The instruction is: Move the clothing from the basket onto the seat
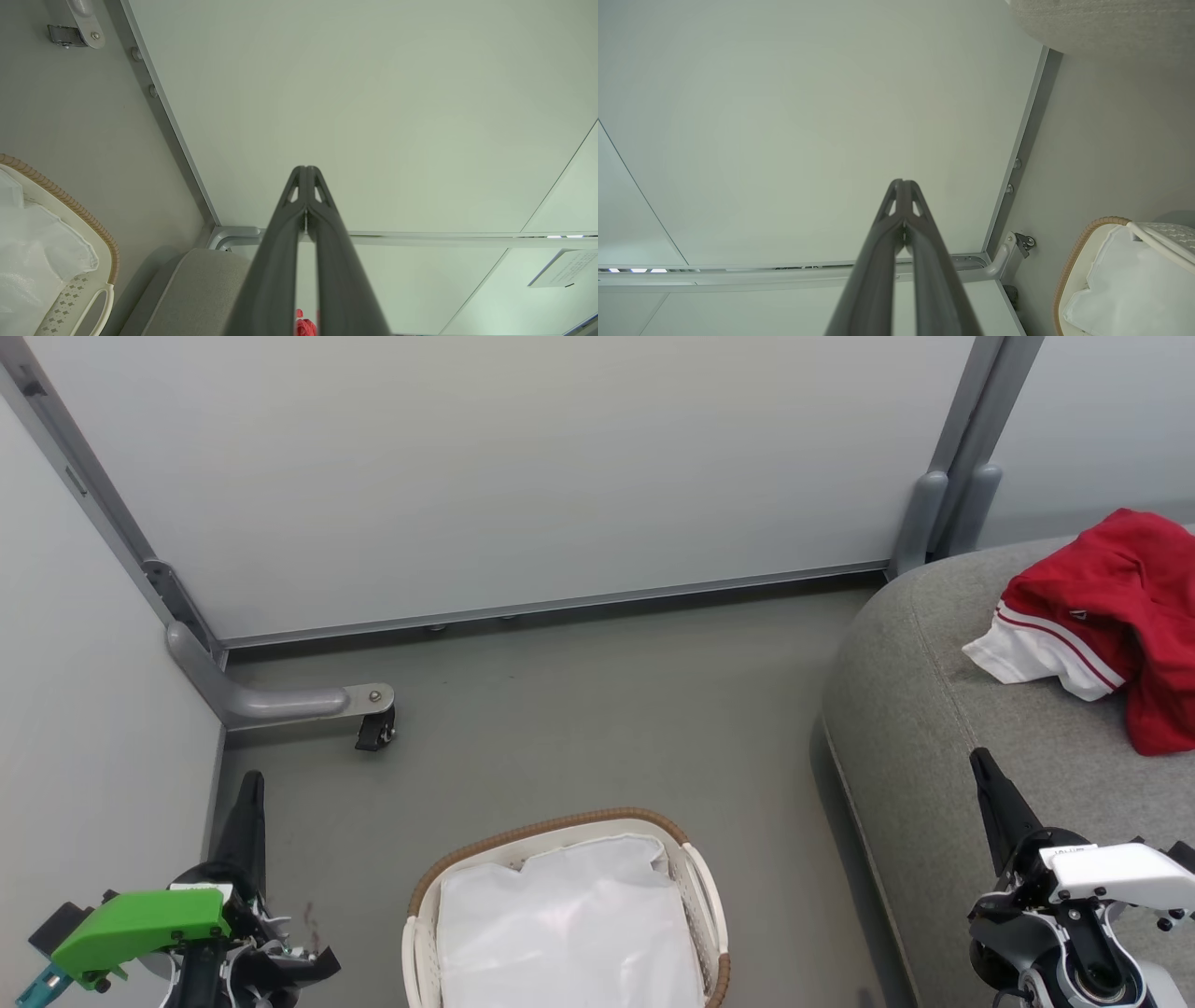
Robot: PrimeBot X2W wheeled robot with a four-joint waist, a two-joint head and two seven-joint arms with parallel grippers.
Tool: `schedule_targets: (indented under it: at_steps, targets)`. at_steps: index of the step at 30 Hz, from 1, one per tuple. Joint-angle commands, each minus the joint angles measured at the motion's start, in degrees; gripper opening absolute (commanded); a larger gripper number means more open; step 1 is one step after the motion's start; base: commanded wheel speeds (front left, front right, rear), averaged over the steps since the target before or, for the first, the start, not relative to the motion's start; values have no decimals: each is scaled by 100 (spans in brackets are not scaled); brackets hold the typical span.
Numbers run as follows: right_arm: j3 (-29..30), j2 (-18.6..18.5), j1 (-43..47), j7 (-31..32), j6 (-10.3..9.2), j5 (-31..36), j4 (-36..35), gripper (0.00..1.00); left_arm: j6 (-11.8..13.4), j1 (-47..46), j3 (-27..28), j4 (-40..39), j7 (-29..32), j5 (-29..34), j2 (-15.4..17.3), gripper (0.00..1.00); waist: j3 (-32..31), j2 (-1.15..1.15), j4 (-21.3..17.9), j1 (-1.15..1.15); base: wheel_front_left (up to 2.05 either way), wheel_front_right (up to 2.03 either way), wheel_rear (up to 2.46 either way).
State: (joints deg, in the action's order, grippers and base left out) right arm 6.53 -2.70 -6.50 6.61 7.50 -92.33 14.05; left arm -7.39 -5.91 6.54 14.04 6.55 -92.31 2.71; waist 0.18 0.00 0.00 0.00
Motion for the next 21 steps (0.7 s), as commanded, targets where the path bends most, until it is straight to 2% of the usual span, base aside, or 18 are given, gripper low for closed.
schedule_targets:
  at_steps: [1,21]
  targets:
    - [10,-34,58,8,-2,-18,-18,0,-25,-65,12,-9,16,-20,31,0,0,0,0,0,0,0,0]
    - [10,-34,58,7,-2,-18,-18,0,-25,-65,11,-9,16,-20,31,0,0,0,0,0,0,0,0]
